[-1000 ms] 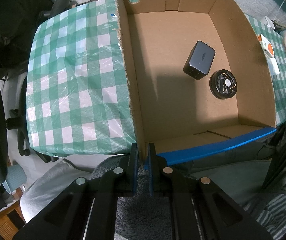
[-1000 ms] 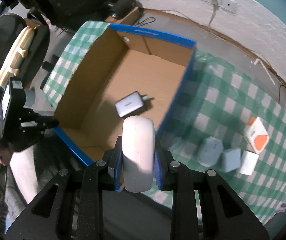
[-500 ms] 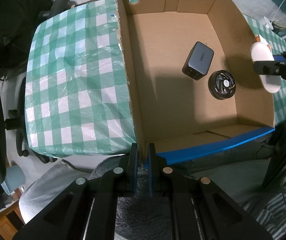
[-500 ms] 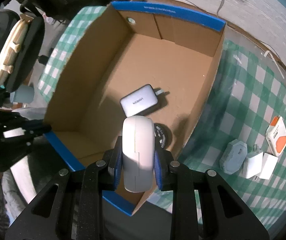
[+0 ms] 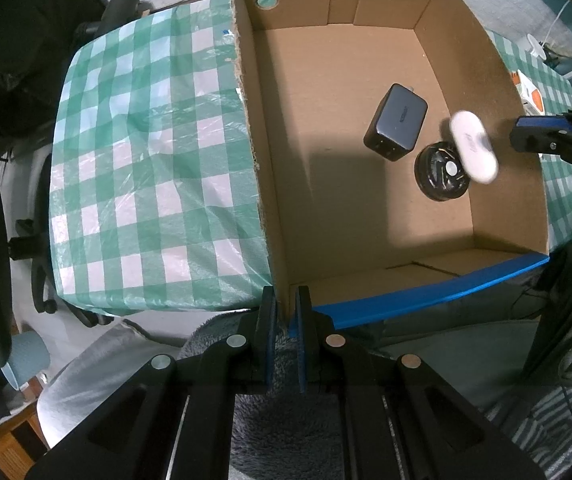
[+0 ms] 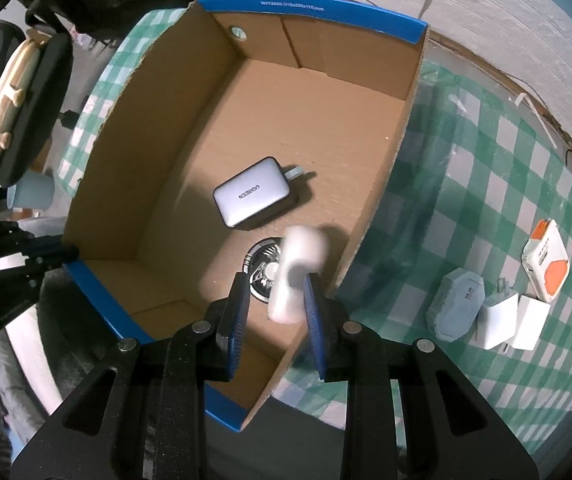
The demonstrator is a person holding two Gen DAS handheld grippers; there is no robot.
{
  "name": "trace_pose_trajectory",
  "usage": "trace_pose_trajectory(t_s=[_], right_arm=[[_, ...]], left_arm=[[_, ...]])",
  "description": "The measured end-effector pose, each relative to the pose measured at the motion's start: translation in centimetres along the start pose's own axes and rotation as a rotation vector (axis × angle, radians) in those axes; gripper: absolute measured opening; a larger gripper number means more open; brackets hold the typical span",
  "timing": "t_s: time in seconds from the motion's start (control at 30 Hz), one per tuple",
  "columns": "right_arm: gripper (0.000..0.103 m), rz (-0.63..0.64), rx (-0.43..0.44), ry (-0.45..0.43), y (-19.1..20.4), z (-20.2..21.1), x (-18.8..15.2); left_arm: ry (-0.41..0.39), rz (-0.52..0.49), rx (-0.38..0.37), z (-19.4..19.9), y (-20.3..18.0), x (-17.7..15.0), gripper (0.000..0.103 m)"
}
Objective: Organize rigid objects
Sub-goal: 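Carry the white oval case with the right tool into the box and release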
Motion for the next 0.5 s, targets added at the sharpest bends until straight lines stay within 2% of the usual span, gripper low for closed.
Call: trace_pose_trajectory(t_s=[0.17,0.27,0.37,0.5], right_arm=[[0.035,-0.012,0.032,-0.030,-0.2,1.3,-0.2],[0.046,-0.023,0.022,-0.057,-0.8,2.4,-0.3],[0.047,-0.031,0.022,-0.077,-1.4,3.5,-0.4],[0.056,-0.052,0.011,-0.091,-3.1,4.8,-0.8]], left_arm=[[-0.003,-0.001,-0.001,0.0,0.1,-0.2,0.007],[-0.003,-0.002,-0.001,0.0,0.1,-0.2,0.007],[-0.004,-0.002,-0.002,0.0,0.1,-0.2,0.007],[-0.006,-0.001,-0.001,0.0,0.2,-0.2,0.007]])
Point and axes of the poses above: each gripper's, at about its wrist camera, not at the fingertips, and z roughly against the way its jaws point, y to its left, x to its top, the point moved 5 cm from there along -z, roughly the way its jaws point, and after that the axes turned 10 degrees about -z, right-handed, at the moved point
